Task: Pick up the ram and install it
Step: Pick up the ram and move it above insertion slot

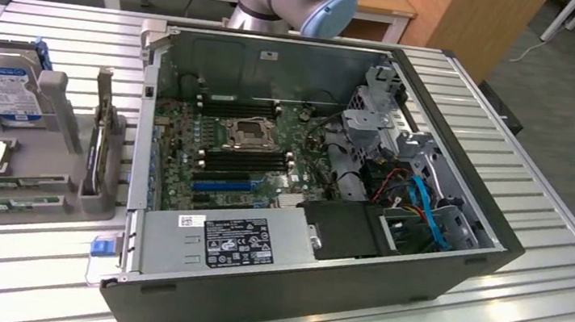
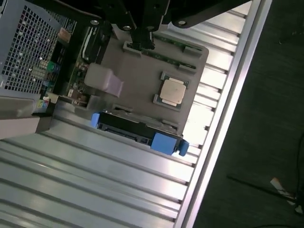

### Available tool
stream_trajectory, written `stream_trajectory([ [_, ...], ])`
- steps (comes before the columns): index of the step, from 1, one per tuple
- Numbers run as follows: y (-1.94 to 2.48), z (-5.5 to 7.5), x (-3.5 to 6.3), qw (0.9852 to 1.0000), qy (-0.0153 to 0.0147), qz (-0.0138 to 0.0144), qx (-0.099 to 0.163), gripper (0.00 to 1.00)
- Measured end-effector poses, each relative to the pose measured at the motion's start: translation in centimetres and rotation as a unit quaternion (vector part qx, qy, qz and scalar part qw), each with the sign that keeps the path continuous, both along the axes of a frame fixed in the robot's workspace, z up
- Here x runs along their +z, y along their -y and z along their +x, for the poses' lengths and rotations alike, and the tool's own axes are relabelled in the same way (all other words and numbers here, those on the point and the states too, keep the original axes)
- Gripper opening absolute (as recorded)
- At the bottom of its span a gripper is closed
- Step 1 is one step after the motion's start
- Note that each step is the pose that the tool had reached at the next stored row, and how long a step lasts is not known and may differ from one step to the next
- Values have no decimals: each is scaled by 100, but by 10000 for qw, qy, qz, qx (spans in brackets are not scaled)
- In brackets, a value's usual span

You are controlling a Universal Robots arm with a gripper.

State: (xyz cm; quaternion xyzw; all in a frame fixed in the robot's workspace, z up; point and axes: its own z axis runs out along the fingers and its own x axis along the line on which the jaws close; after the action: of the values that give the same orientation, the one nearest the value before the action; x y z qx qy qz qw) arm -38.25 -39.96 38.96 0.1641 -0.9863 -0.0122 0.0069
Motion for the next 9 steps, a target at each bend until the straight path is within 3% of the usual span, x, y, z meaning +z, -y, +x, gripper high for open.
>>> stream_trajectory([
  [5, 0, -3, 1, 9993, 0, -52, 357, 11],
  [9, 0, -6, 1, 9978, 0, -89, 653, 11],
])
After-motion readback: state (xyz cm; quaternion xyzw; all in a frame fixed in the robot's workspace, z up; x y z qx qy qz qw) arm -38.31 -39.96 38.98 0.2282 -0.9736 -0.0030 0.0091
